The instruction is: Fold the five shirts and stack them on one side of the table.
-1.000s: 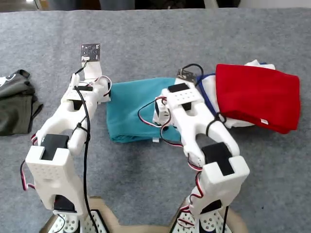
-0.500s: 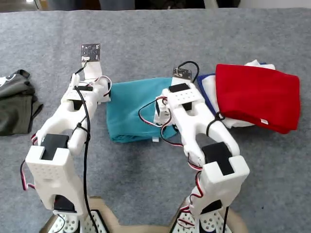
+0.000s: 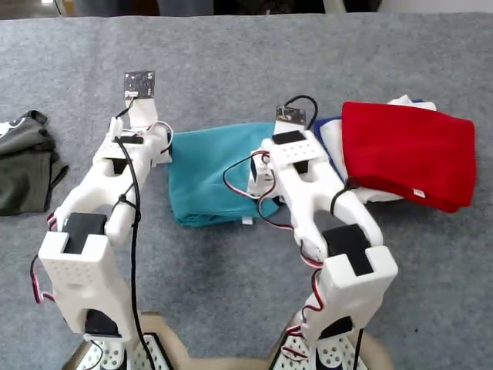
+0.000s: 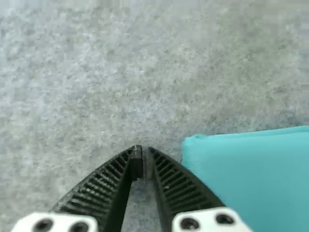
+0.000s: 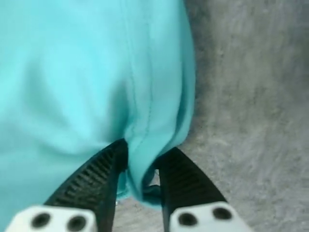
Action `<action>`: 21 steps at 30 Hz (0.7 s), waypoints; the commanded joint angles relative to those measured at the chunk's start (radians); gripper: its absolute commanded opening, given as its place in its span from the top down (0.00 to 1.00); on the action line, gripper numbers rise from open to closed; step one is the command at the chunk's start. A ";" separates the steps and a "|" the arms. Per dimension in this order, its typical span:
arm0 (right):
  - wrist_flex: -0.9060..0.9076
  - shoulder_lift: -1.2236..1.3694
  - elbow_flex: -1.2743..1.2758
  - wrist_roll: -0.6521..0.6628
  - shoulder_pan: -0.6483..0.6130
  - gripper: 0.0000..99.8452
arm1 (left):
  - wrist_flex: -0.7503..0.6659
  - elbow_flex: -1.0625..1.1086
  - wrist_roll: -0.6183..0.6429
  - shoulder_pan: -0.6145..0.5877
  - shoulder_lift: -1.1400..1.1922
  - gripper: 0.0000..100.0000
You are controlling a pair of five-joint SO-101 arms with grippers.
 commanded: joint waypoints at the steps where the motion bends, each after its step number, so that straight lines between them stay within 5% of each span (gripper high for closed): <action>1: 0.021 -0.002 -0.061 0.046 0.052 0.99 | 0.091 -0.105 0.018 -0.008 -0.020 0.90; 13: 0.253 0.002 -0.403 0.157 0.054 0.99 | 0.377 -0.404 0.095 -0.165 -0.021 0.90; 21: 0.350 0.004 -0.644 0.503 0.169 0.99 | 0.559 -0.552 0.087 -0.277 -0.021 0.90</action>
